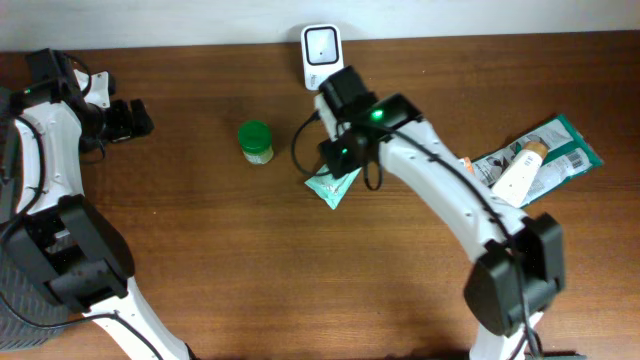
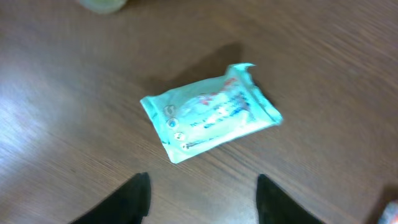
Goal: Scan the item barcode
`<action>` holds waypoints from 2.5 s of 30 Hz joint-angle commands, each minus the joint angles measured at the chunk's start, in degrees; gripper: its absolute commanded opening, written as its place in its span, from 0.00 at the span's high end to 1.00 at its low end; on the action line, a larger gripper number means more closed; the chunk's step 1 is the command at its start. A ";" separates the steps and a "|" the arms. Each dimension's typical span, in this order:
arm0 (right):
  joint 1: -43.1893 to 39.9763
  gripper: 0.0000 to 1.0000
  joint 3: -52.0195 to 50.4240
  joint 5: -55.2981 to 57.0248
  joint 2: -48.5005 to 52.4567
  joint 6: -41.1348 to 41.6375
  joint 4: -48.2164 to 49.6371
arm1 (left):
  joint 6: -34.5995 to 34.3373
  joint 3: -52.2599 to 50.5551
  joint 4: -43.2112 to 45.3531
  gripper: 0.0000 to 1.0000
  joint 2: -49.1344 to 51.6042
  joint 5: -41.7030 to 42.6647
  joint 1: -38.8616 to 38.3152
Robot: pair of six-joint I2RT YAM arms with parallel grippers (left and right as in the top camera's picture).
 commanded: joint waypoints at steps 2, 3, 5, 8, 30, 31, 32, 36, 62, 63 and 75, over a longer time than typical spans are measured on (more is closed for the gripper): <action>6.71 0.41 0.37 12.22 10.67 -7.61 0.63 | 0.09 0.57 0.02 0.01 0.31 -0.44 0.83; 7.34 0.41 0.37 14.93 12.55 -7.63 1.31 | 0.09 0.57 0.02 0.01 0.31 -0.44 0.83; 7.48 0.40 0.37 15.56 14.71 -8.96 2.95 | 0.09 0.57 0.02 0.01 0.31 -0.42 0.83; 7.48 0.36 0.37 15.17 16.22 -11.17 4.74 | 0.09 0.57 0.02 0.01 0.31 -0.44 0.83; -7.02 0.96 10.45 -46.07 5.27 -11.65 -5.70 | 0.11 0.57 0.02 0.01 0.31 -0.42 0.83; -9.84 0.96 9.62 -54.97 5.95 -13.51 -5.64 | 0.11 0.57 0.00 0.01 0.31 -0.42 0.83; -12.61 0.96 7.15 -64.81 7.21 -15.19 -4.72 | 0.11 0.57 0.02 0.01 0.31 -0.42 0.83; -14.93 0.96 -6.21 -78.84 12.72 -13.46 9.16 | 0.11 0.57 0.00 0.01 0.31 -0.42 0.83; -6.38 0.96 -1.25 -17.49 12.68 5.35 -12.13 | 0.09 0.57 0.02 0.01 0.31 -0.44 0.83; -6.03 0.96 -1.27 -16.06 12.68 6.19 -13.33 | 0.09 0.57 0.02 0.01 0.31 -0.44 0.83; -4.61 0.96 -8.44 -7.82 12.70 15.23 2.45 | 0.09 0.57 0.02 0.01 0.31 -0.44 0.83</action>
